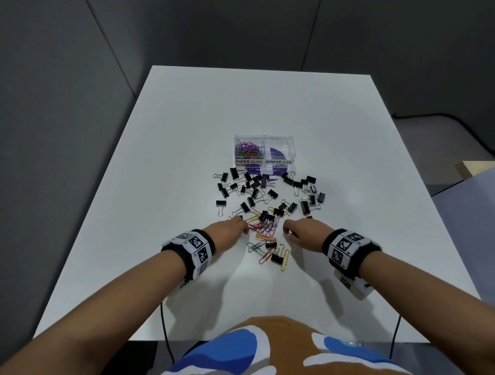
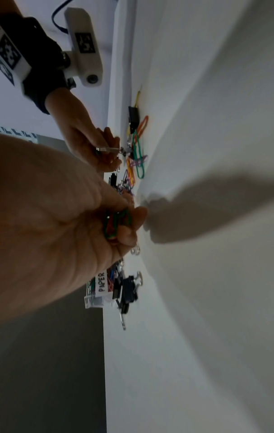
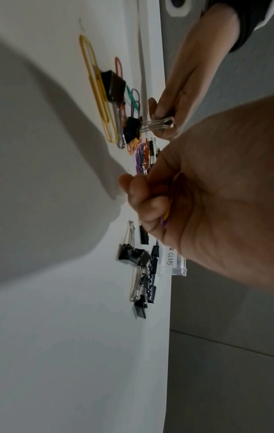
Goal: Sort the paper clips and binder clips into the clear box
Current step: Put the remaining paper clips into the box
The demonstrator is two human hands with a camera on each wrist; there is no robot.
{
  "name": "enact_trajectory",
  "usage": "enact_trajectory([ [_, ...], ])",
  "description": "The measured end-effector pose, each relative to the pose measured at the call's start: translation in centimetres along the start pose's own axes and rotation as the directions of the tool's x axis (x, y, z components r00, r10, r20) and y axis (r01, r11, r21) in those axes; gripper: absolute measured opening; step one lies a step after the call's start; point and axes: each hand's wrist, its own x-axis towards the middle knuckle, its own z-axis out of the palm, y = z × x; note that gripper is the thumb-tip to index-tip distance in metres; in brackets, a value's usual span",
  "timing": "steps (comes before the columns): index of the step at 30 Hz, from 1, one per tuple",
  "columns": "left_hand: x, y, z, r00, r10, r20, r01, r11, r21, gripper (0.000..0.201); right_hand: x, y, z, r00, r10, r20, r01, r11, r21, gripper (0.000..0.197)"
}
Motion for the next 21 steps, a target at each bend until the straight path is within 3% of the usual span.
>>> enact_trajectory([
  [2, 0.4, 0.7, 0.2, 1.000, -0.012, 0.018, 0.013, 0.999, -0.035, 0.032, -0.2, 0.2, 0.2, 1.000, -0.004, 0.012, 0.004, 1.000, 0.024, 0.009],
  [6, 0.8, 2.3, 0.1, 1.000, 0.003, 0.002, -0.003, 1.000, 0.025, 0.027, -1.0, 0.2, 0.7, 0.998, -0.059, 0.017, 0.060, 0.996, -0.061, 0.012],
  [13, 0.7, 3.1, 0.1, 0.997, 0.071, -0.014, -0.069, 0.991, 0.117, 0.037, -1.4, 0.0, 2.6, 0.988, -0.157, 0.016, 0.156, 0.962, -0.225, 0.035],
  [16, 0.8, 2.8, 0.3, 0.996, 0.086, -0.015, -0.083, 0.988, 0.133, 0.039, -1.5, 0.2, 3.0, 0.977, -0.209, 0.031, 0.211, 0.959, -0.190, 0.023],
  [21, 1.3, 3.2, 0.4, 0.997, 0.067, -0.027, -0.063, 0.990, 0.126, 0.028, -1.8, 0.0, 3.3, 0.972, -0.235, 0.030, 0.236, 0.954, -0.183, 0.031],
])
